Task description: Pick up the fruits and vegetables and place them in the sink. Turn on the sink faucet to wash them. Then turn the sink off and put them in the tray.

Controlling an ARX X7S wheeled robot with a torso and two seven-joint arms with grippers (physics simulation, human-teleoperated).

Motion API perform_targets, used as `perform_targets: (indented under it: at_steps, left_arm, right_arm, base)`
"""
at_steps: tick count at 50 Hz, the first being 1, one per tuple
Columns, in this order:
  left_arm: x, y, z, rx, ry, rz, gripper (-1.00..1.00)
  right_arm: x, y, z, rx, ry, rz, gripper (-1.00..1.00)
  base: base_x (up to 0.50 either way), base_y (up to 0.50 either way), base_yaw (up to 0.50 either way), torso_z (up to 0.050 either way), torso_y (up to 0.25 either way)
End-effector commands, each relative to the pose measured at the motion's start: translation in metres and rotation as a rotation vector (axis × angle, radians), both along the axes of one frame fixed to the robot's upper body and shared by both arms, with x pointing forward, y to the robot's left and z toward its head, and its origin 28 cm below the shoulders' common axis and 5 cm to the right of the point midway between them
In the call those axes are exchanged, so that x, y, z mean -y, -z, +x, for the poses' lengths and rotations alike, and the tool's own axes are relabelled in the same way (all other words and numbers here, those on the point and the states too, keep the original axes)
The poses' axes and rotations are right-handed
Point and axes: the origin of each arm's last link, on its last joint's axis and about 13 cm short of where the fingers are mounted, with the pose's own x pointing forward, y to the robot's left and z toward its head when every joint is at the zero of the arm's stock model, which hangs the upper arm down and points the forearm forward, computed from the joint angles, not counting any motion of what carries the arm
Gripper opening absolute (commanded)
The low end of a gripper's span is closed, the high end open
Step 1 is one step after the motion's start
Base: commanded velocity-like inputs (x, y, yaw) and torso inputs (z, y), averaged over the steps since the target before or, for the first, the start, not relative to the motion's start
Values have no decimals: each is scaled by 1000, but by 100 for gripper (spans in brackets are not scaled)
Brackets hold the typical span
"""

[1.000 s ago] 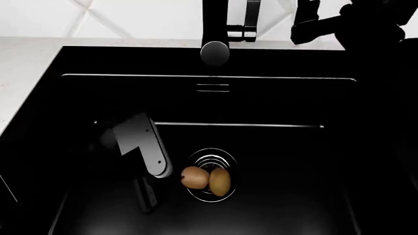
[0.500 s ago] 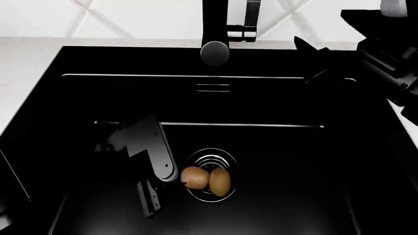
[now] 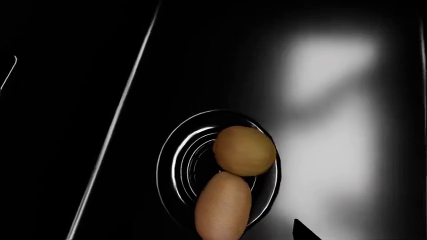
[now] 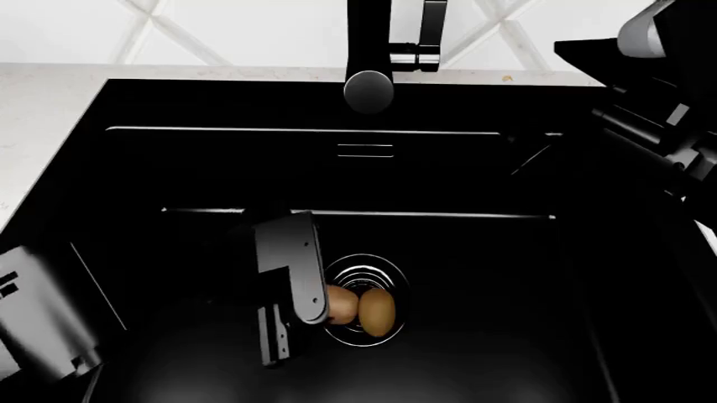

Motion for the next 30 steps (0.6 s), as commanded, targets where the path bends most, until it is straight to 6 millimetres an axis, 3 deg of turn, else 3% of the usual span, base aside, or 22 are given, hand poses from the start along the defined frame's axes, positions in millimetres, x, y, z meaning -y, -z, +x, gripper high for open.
perform_targets:
  at_steps: [1,16,30]
  left_arm:
    - [11,8,27,-12,35,74,100]
    - [27,28,56,-45,86,300,100]
    - [37,40,72,-36,99,262,100]
  right_arm:
    - [0,-1,0,-3,-12,-3,100]
    - [3,-2,-3,-3,-1,-6,100]
    - [4,-5,-4,3,1,0,100]
  base:
    - [0,0,0,0,0]
    - [0,0,0,0,0]
    - [0,0,0,0,0]
